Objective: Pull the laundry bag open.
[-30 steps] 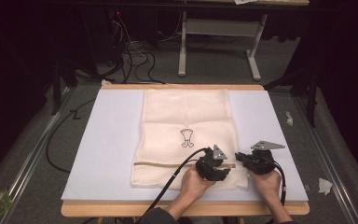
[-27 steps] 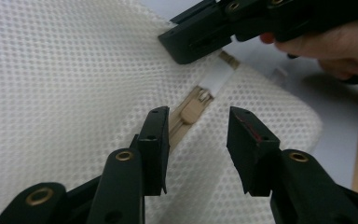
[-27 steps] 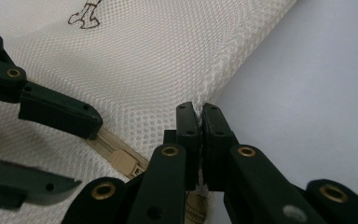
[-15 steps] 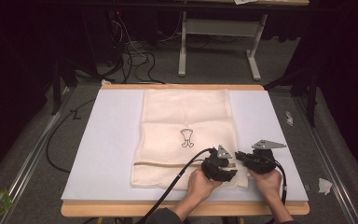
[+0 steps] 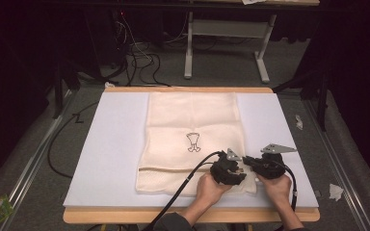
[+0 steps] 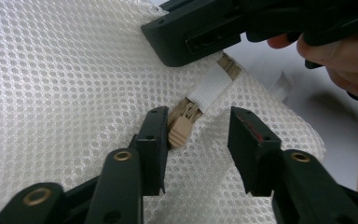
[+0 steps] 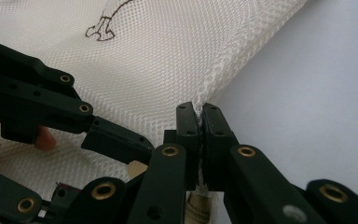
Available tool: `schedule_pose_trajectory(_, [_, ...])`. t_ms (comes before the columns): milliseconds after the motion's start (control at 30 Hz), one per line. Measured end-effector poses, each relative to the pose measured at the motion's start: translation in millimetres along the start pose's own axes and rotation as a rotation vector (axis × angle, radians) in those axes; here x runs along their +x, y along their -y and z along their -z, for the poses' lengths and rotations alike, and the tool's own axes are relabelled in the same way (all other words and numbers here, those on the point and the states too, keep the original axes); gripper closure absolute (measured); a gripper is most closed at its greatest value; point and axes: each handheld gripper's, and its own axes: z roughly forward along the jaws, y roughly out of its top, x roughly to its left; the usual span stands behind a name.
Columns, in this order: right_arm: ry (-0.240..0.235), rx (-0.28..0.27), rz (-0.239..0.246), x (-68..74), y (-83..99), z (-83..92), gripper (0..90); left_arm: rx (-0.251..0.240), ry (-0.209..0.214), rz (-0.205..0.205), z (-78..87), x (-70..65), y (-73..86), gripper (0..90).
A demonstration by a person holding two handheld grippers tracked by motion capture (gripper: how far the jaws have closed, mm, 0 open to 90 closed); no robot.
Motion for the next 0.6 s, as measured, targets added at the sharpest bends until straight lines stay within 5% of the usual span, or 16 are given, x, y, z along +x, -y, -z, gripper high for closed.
schedule_pose_trajectory(600, [0.011, 0.016, 0.002, 0.8, -1.5, -0.3, 88.3, -0.046, 0.015, 0.001, 3.7, 1.1, 2.6, 76.8])
